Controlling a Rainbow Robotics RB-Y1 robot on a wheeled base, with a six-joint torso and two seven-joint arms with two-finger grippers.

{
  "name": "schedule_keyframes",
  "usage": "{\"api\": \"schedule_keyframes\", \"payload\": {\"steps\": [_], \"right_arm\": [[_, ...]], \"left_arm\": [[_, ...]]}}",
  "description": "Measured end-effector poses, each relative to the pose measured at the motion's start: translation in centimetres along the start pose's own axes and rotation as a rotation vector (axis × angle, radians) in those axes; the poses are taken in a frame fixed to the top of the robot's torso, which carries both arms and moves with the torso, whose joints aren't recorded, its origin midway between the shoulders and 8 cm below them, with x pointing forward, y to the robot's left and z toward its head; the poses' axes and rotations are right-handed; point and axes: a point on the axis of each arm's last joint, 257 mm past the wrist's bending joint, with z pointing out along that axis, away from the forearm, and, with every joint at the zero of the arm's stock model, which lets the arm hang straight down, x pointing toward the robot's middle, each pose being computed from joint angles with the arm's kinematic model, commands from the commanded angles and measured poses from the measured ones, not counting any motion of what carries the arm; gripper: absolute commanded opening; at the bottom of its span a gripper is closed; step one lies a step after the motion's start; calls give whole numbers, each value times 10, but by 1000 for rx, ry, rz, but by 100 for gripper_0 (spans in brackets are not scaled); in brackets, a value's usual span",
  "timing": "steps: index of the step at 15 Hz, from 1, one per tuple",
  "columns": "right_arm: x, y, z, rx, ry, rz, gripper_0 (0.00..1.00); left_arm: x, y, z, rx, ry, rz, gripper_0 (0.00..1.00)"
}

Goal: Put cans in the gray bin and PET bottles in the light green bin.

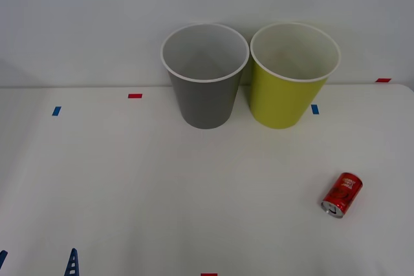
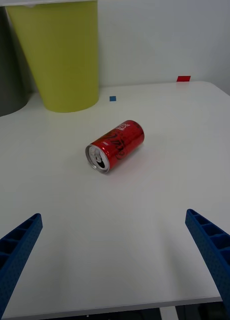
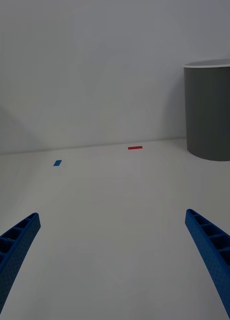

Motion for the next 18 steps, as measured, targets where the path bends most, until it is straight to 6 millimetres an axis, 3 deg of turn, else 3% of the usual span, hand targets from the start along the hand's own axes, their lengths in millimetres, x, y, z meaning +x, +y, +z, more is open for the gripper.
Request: {"api": "schedule_keyframes", "payload": {"steps": [18], "right_arm": [[0,0,0,0,0,0,100]], "left_arm": [[0,0,0,0,0,0,100]]}}
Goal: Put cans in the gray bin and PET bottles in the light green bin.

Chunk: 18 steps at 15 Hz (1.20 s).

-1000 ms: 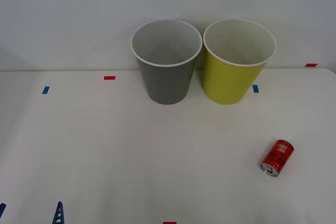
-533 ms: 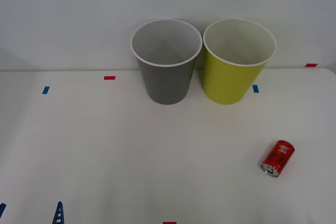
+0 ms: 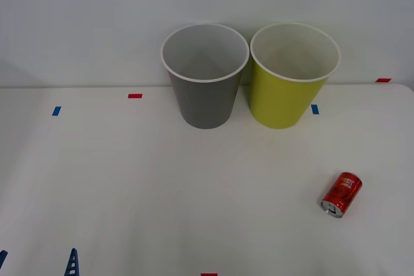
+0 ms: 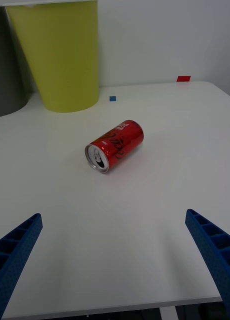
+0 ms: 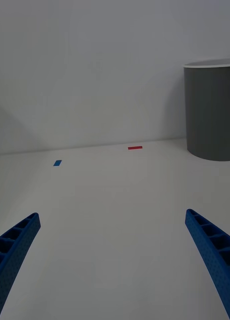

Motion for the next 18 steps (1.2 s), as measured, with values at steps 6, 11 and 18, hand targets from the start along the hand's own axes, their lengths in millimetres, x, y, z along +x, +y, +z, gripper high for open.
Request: {"api": "schedule_keyframes", "payload": {"steps": [6,11,18], "right_arm": [[3,3,11,-11,-11,-2,100],[-13,-6,14,29,-64,55,100],[-25,-26,41,130,2,112,100]], "left_arm": [[0,0,0,0,0,0,100],[0,0,0,0,0,0,100],[0,0,0,0,0,0,100]]}}
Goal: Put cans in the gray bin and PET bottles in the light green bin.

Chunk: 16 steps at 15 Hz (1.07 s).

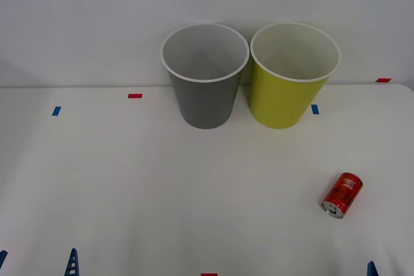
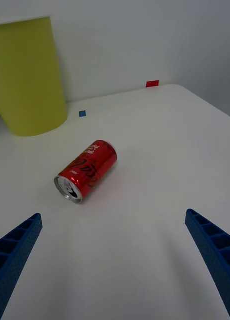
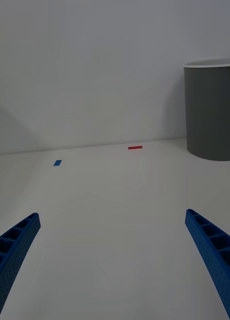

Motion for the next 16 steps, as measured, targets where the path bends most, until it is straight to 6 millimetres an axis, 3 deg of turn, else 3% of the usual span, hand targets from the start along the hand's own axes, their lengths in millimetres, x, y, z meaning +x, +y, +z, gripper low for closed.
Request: {"api": "schedule_keyframes", "payload": {"steps": [7,16], "right_arm": [[-23,6,45,67,115,111,100],[-31,9,61,123,295,361,100]], "left_arm": [[0,0,0,0,0,0,100],[0,0,0,0,0,0,100]]}}
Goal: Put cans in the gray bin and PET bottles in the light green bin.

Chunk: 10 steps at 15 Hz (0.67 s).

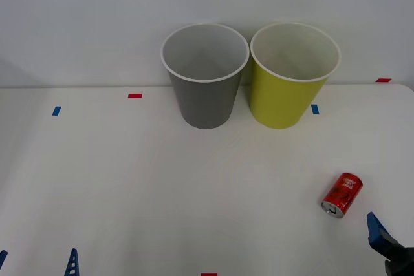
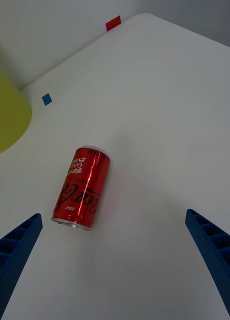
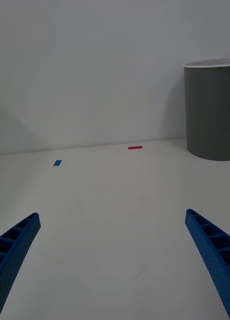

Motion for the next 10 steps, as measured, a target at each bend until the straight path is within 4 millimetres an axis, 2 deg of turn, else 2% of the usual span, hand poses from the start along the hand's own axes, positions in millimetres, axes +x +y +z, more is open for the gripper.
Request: {"api": "schedule_keyframes", "payload": {"steps": [7,10], "right_arm": [[6,1,10,78,162,141,100],[2,12,21,94,200,220,100]], "left_arm": [[0,0,0,0,0,0,100],[0,0,0,0,0,0,100]]}}
